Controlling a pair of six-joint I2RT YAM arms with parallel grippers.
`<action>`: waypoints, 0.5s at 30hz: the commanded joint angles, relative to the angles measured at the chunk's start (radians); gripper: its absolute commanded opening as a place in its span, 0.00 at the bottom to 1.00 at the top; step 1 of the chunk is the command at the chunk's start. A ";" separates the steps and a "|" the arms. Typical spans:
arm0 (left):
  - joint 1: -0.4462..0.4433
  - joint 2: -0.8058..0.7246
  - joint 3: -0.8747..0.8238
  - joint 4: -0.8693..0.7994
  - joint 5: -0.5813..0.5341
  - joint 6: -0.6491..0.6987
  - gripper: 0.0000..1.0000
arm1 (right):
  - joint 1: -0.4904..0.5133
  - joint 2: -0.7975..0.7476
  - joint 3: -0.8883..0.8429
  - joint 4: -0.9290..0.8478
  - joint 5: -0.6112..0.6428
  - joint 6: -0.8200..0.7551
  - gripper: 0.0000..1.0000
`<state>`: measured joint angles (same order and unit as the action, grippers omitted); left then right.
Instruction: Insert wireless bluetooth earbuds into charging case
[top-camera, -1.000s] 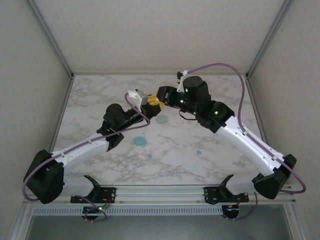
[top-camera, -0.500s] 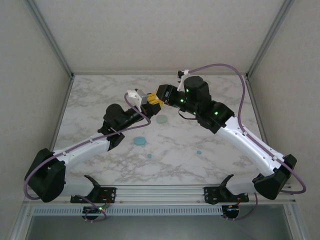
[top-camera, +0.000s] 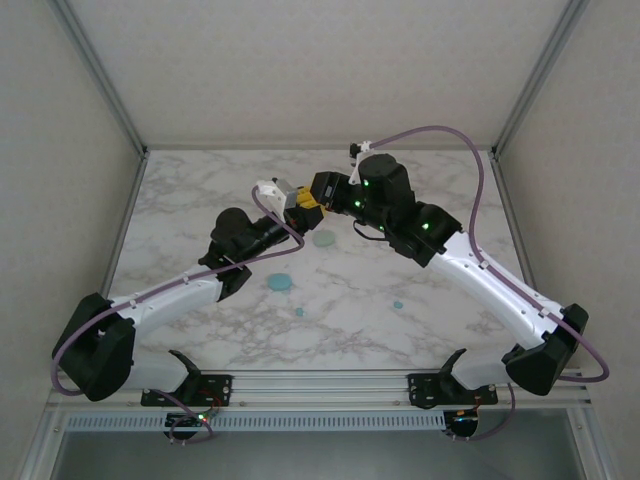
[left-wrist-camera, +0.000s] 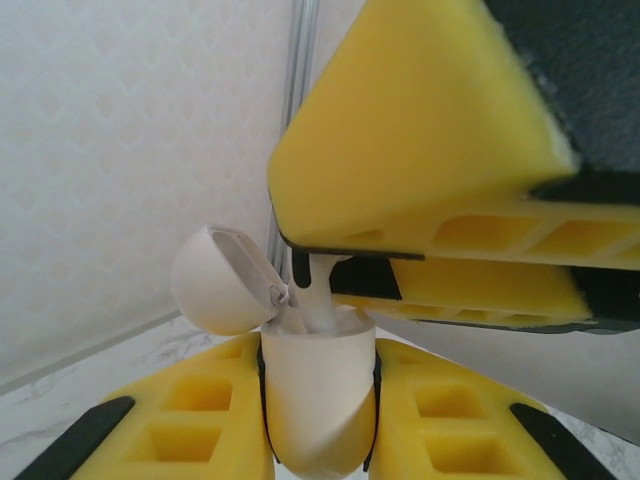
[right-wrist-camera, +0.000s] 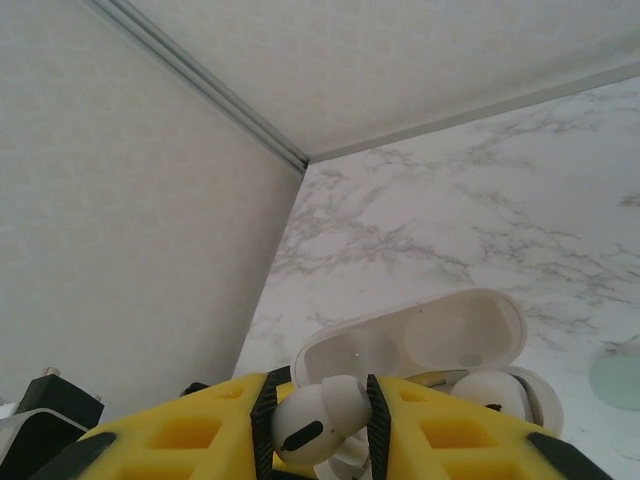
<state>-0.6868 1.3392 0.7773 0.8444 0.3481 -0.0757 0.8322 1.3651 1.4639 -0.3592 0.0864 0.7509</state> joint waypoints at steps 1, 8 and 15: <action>-0.008 -0.006 0.024 0.104 -0.036 -0.015 0.12 | 0.014 0.004 0.022 -0.060 0.039 -0.021 0.33; -0.008 -0.008 0.028 0.094 -0.022 -0.014 0.12 | 0.013 -0.005 0.041 -0.090 0.067 -0.039 0.35; -0.008 -0.012 0.028 0.083 -0.017 -0.009 0.12 | 0.015 -0.014 0.059 -0.079 0.033 -0.046 0.39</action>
<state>-0.6868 1.3392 0.7773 0.8562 0.3378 -0.0784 0.8368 1.3651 1.4906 -0.4137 0.1280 0.7231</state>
